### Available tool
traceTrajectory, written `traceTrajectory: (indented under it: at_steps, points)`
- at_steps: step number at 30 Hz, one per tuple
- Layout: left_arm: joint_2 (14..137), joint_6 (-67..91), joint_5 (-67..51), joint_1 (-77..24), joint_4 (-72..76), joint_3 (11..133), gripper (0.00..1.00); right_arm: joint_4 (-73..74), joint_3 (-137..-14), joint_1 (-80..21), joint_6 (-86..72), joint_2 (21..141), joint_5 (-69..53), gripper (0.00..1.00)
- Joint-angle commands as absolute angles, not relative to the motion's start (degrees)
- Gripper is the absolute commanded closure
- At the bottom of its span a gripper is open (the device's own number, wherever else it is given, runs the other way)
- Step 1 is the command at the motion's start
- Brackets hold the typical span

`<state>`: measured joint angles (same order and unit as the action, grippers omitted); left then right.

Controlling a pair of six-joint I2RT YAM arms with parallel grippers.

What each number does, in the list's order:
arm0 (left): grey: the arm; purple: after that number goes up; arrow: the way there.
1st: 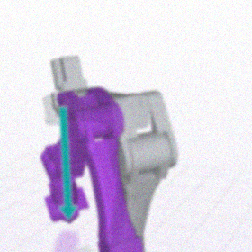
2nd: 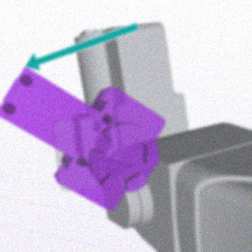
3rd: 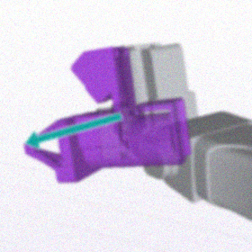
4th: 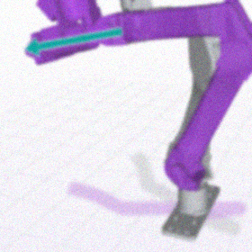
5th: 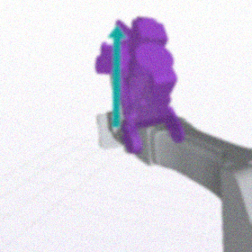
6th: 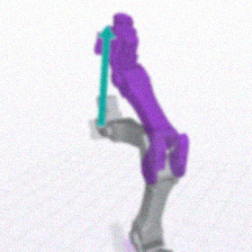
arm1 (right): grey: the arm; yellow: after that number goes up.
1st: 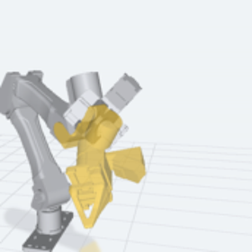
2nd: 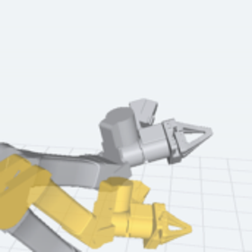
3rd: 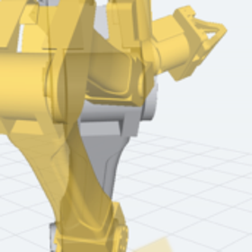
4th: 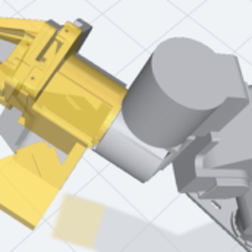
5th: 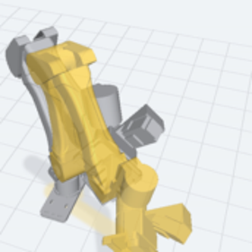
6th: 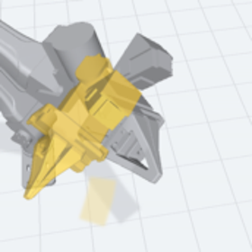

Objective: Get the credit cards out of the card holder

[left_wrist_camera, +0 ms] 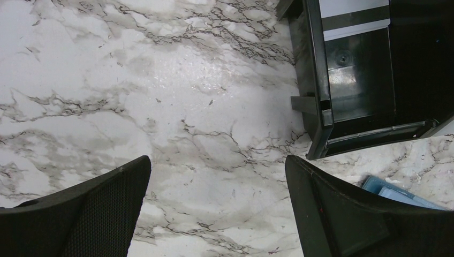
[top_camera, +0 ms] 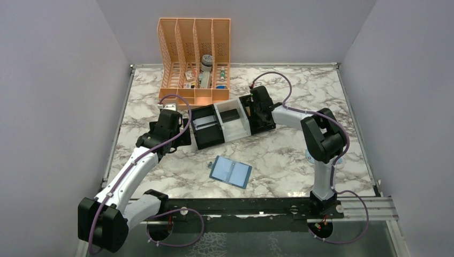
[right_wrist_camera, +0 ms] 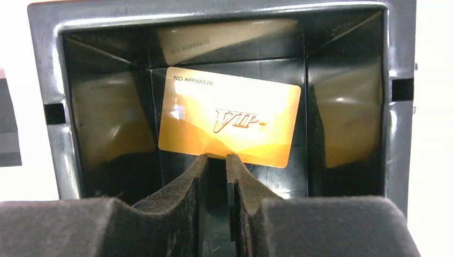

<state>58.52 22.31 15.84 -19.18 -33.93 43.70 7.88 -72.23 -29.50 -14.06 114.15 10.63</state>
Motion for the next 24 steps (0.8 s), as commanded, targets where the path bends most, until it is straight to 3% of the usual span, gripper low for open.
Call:
traceTrajectory:
  at_steps: [1, 10, 20, 24]
  points:
    - [58.8, 21.7, 14.4, -18.9, -33.1, 45.7, 0.01, 7.8, -73.6, -29.1, -13.5, 116.7, 10.2, 0.81]
    - [58.8, 21.5, 13.9, -18.9, -33.0, 45.7, 0.01, 9.9, -76.1, -29.0, -11.6, 114.8, 11.1, 0.8]
    - [58.6, 20.3, 3.5, -18.9, -30.8, 44.8, 0.01, 12.8, -65.8, -29.0, -15.6, 93.1, 7.9, 0.72]
    - [58.5, 21.0, -7.7, -19.0, -28.0, 43.7, 0.02, 10.3, -53.9, -29.0, -21.4, 81.8, -4.2, 0.66]
